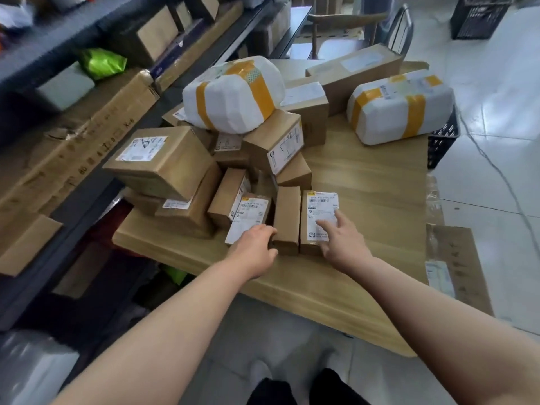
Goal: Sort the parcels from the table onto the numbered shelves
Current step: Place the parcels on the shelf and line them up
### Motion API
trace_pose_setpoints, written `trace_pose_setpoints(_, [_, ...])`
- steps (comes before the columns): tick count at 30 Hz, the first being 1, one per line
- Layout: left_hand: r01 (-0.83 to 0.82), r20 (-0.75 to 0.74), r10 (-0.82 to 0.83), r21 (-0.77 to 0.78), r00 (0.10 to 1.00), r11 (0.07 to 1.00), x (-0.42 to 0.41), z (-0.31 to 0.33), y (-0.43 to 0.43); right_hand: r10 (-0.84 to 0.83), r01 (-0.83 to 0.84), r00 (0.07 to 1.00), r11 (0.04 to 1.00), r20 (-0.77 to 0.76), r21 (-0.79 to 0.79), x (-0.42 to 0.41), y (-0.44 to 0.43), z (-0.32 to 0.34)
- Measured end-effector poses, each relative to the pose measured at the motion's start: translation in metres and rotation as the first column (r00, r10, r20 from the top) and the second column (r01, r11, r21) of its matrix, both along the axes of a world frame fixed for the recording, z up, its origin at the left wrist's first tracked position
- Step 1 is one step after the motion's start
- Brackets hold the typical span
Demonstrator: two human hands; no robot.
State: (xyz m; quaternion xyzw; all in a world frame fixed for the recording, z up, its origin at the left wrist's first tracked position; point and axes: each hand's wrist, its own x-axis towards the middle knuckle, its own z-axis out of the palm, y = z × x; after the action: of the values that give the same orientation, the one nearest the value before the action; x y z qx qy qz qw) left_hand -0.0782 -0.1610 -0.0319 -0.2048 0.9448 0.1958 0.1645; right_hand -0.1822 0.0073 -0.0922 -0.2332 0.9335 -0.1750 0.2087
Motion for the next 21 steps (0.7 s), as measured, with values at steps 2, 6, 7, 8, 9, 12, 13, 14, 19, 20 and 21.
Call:
trace_pose_setpoints(2, [0.004, -0.013, -0.004, 0.002, 1.000, 1.000, -0.008, -0.002, -0.004, 0.004, -0.004, 1.000, 1.000, -0.021, -0.013, -0.006, -0.010, -0.006])
trace_pose_setpoints(6, [0.012, -0.040, -0.011, 0.021, 0.999, 1.000, -0.024, -0.008, -0.011, -0.018, 0.017, 0.999, 1.000, -0.033, -0.023, -0.012, -0.031, -0.013])
trace_pose_setpoints(7, [0.016, -0.044, -0.015, 0.022, 0.999, 1.000, -0.029, -0.010, -0.011, -0.024, 0.024, 0.999, 1.000, -0.039, -0.009, -0.012, -0.034, -0.014])
trace_pose_setpoints(8, [0.017, -0.047, -0.016, 0.024, 0.999, 1.000, -0.033, -0.012, -0.009, -0.027, 0.027, 0.999, 1.000, -0.046, 0.011, -0.011, -0.036, -0.014])
trace_pose_setpoints(9, [0.009, -0.043, -0.008, 0.033, 0.999, 0.999, -0.037, -0.014, -0.008, -0.027, 0.029, 0.998, 0.999, -0.052, 0.032, -0.010, -0.036, -0.015])
trace_pose_setpoints(12, [-0.029, -0.007, 0.030, 0.041, 1.000, 0.999, -0.052, -0.022, 0.000, -0.057, 0.059, 0.998, 0.996, -0.030, 0.067, -0.011, -0.031, -0.014])
trace_pose_setpoints(13, [-0.040, 0.002, 0.040, 0.025, 0.999, 0.999, -0.057, -0.024, 0.003, -0.079, 0.080, 0.997, 0.995, -0.012, 0.067, -0.014, -0.028, -0.013])
trace_pose_setpoints(14, [-0.055, -0.003, 0.055, 0.007, 0.998, 0.998, -0.061, -0.026, 0.006, -0.100, 0.099, 0.995, 0.993, 0.005, 0.061, -0.016, -0.023, -0.011])
trace_pose_setpoints(19, [-0.054, -0.028, 0.054, -0.001, 0.998, 0.999, -0.065, -0.032, 0.017, -0.145, 0.143, 0.988, 0.988, 0.048, 0.050, -0.020, 0.014, -0.008])
trace_pose_setpoints(20, [-0.040, -0.033, 0.041, 0.022, 0.999, 0.999, -0.063, -0.033, 0.020, -0.140, 0.138, 0.989, 0.989, 0.051, 0.050, -0.019, 0.022, -0.009])
trace_pose_setpoints(21, [-0.034, -0.038, 0.036, 0.052, 0.999, 0.998, -0.061, -0.033, 0.023, -0.133, 0.131, 0.990, 0.990, 0.054, 0.047, -0.017, 0.031, -0.009])
